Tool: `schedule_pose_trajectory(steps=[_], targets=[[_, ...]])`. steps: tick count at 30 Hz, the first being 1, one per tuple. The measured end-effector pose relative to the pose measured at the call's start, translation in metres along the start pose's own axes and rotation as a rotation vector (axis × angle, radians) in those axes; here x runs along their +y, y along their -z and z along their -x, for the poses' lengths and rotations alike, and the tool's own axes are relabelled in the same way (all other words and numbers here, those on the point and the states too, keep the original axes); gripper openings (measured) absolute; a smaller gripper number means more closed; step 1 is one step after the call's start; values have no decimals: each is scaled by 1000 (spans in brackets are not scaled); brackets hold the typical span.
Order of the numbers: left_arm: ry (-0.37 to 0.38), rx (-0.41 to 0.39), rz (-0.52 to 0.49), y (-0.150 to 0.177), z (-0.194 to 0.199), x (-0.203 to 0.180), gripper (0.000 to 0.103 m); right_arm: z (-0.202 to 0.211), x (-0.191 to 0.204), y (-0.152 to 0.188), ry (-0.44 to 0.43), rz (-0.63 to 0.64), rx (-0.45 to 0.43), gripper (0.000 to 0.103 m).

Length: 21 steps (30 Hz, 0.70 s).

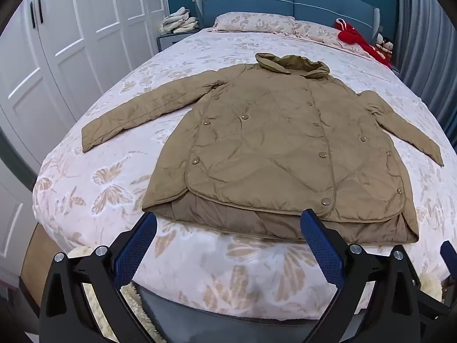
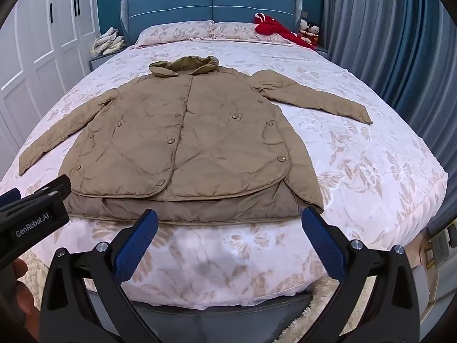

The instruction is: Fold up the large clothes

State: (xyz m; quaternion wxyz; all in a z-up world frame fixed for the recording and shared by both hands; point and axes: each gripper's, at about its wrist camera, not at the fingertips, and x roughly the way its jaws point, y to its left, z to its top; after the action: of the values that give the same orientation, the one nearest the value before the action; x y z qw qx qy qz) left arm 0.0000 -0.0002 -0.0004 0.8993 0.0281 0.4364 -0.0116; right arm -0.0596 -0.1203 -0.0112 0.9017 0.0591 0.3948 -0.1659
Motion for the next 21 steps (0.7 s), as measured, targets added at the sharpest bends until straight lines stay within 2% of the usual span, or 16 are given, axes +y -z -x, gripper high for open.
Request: schedule_pose_trajectory(steps=[5, 9, 10, 21], targets=[[5, 11, -17, 2, 1, 0, 98, 8, 1, -1, 1, 11, -19, 98], [6, 29, -21, 4, 3, 5, 98, 12, -3, 0, -9, 7, -2, 98], [-16, 27, -20, 2, 7, 2, 98, 11, -1, -7, -1, 9, 14, 98], [-23, 31, -23, -8, 26, 0, 98, 29, -1, -13, -18, -12, 2, 98]])
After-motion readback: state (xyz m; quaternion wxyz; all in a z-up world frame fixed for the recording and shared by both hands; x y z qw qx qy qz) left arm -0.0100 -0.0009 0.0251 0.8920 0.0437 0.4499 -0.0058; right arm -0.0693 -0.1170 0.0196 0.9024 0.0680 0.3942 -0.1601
